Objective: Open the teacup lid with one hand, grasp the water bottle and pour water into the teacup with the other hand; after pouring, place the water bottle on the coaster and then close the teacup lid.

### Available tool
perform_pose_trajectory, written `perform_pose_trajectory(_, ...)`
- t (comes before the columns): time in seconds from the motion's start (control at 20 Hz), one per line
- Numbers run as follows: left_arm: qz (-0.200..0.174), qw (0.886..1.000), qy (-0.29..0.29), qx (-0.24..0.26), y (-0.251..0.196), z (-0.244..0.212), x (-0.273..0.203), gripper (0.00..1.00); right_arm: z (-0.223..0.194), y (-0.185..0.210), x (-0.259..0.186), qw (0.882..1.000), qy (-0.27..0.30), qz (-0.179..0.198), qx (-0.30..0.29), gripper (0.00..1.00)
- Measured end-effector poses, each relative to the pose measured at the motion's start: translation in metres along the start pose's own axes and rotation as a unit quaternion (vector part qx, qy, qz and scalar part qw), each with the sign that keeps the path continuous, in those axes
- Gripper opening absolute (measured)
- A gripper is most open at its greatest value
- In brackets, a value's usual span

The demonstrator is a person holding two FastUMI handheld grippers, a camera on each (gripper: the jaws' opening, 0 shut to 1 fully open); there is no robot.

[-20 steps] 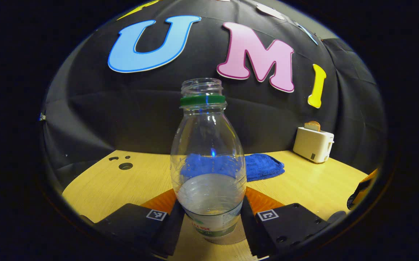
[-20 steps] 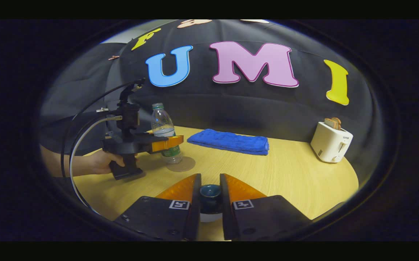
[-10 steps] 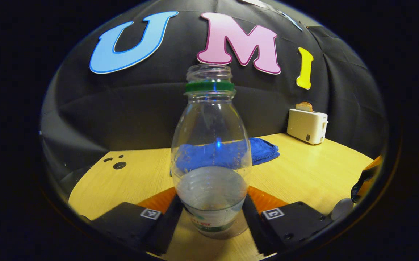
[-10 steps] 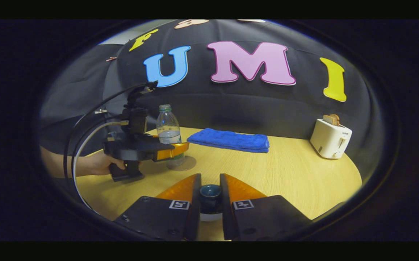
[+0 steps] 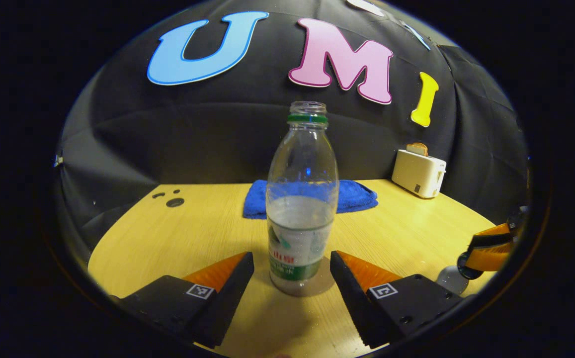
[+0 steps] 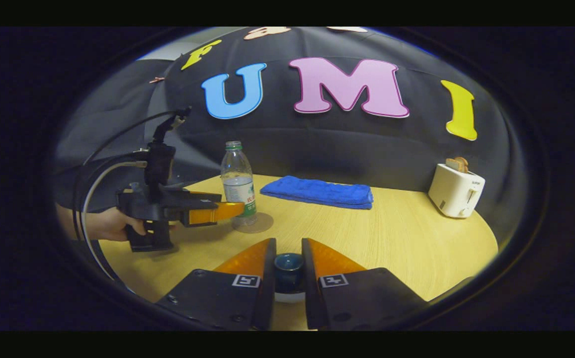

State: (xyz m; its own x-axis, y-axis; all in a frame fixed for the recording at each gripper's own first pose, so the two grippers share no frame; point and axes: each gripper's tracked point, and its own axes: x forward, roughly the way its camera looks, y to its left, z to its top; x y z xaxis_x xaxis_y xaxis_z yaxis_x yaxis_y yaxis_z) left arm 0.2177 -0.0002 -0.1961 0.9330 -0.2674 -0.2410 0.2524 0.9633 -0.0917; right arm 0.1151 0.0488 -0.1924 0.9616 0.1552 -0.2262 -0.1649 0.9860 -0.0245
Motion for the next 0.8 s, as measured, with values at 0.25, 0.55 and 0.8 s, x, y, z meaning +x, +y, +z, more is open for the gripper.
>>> perform_pose_trajectory(0.25,-0.002,1.000,-0.016,-0.016,0.004,-0.011,-0.039,0.97,-0.020,0.010,0.004,1.000,-0.005,0.005,-0.015,0.29)
perform_pose_trajectory(0.55,0.015,0.999,-0.021,-0.039,0.009,-0.009,-0.079,0.95,-0.031,-0.002,0.006,1.000,-0.016,-0.018,-0.013,0.33)
perform_pose_trajectory(0.8,0.013,0.998,-0.032,-0.047,-0.001,0.003,-0.096,0.95,-0.036,0.000,0.007,1.000,-0.011,-0.013,-0.020,0.31)
